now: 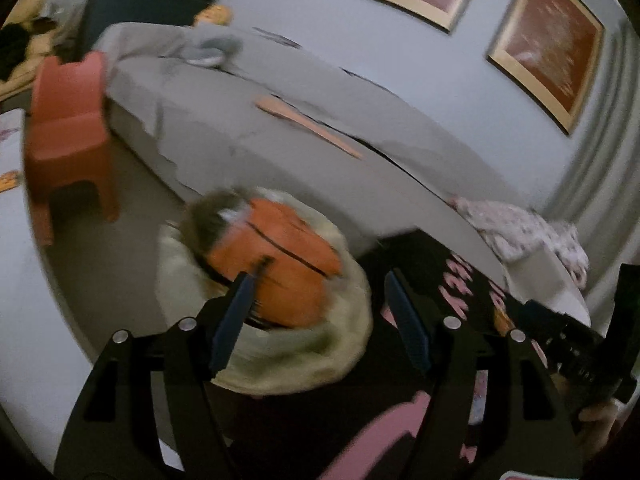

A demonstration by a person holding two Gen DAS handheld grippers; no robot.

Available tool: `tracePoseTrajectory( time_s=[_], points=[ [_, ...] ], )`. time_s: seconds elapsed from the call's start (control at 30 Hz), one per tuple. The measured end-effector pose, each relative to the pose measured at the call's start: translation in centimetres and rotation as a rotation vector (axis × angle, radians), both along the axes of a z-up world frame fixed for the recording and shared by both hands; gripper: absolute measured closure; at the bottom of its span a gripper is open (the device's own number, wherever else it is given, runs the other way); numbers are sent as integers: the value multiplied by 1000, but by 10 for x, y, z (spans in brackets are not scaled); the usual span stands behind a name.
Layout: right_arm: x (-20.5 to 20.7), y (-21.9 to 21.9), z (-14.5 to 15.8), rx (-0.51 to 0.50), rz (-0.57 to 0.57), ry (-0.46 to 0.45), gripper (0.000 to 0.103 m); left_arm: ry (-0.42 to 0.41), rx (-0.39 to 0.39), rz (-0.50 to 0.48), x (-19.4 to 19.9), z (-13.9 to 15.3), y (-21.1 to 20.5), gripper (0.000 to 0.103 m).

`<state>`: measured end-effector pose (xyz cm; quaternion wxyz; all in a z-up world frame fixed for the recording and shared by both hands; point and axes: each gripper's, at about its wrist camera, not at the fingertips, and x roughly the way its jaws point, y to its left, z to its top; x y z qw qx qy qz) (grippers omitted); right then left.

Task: Collect trash
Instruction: 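Move both tools back over the remaining trash on the table, then grasp the cartoon-printed snack packet with the left tool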

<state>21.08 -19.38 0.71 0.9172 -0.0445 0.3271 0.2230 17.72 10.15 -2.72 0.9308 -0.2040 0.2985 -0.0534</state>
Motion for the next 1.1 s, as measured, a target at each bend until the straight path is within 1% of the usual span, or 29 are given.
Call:
tracePoseTrajectory(
  time_s=[0.07,0.1,0.17,0.2,0.23,0.3,0.4,0.47,0.53,0.6,0.63,0.7,0.77,0.87,0.93,0.97,1.0,1.03,1.07,1.1],
  points=[
    [-12,-37,1,9,-75,-6,46,5,12,-67,2,0,-21,38],
    [-16,-48,1,9,-99,-6,46,6,21,-97,3,-1,-31,38],
    [-29,-86,-1,6,-178,-3,46,11,39,-189,5,-5,-57,38],
    [-32,-94,-2,8,-200,-2,46,23,40,-241,7,-8,-71,38],
    [-38,-111,-3,13,-239,2,46,36,36,-270,8,-11,-80,38],
    [-48,-136,-7,24,-296,9,46,68,24,-324,12,-19,-100,38],
    [-63,-165,-16,31,-359,20,45,127,28,-414,17,-31,-135,38],
    [-69,-177,-22,35,-382,31,45,174,30,-478,21,-40,-159,38],
    [-75,-188,-30,55,-405,51,45,231,37,-518,27,-49,-180,38],
    [-79,-197,-36,72,-422,65,45,269,42,-514,34,-57,-194,38],
    [-81,-200,-40,81,-430,70,45,285,57,-495,38,-60,-201,38],
    [-85,-204,-44,88,-437,76,45,291,86,-474,43,-63,-209,38],
    [-89,-208,-50,97,-438,88,45,291,136,-462,44,-66,-220,38],
    [-91,-213,-56,104,-443,102,45,292,203,-474,45,-70,-231,38],
    [-91,-214,-59,110,-442,113,45,305,227,-490,45,-73,-236,38],
    [-90,-214,-61,112,-441,117,45,305,237,-496,45,-74,-237,40],
    [-90,-214,-62,112,-439,121,45,293,255,-503,43,-74,-238,45],
    [-89,-212,-63,107,-431,126,45,291,264,-516,42,-74,-239,54],
    [-88,-210,-65,98,-422,132,45,288,271,-525,40,-73,-238,60],
    [-88,-209,-66,89,-416,138,45,286,270,-528,40,-73,-237,64]
  ],
)
